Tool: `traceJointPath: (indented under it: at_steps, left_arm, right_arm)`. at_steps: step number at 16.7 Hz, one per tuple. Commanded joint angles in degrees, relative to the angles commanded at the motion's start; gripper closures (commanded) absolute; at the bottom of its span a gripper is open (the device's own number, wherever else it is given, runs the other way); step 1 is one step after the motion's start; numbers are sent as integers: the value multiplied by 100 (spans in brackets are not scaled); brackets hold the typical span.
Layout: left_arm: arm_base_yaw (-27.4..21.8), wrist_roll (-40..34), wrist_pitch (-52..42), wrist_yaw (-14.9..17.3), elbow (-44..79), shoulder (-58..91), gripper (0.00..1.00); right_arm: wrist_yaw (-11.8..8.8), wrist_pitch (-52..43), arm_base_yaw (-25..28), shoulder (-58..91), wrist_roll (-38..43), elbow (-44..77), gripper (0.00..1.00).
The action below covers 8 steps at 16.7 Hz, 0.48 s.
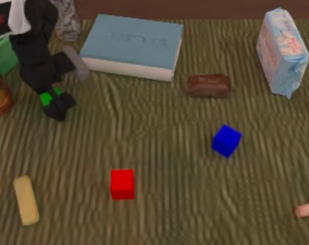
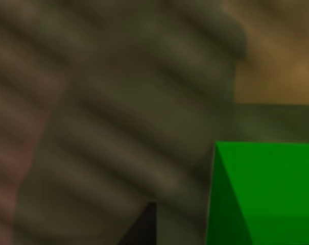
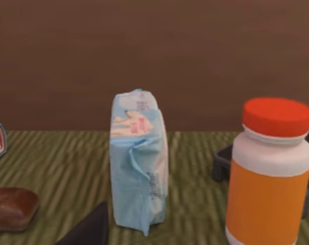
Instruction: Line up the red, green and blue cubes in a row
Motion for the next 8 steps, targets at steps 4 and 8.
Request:
traceJointPath:
  at_steps: [4,8]
  left_arm:
    - [0,0,0,0,0,0,83]
    - [0,0,0,0,0,0,100]
  right_arm:
    - [0,0,0,0,0,0,0]
    - [0,0,0,0,0,0,0]
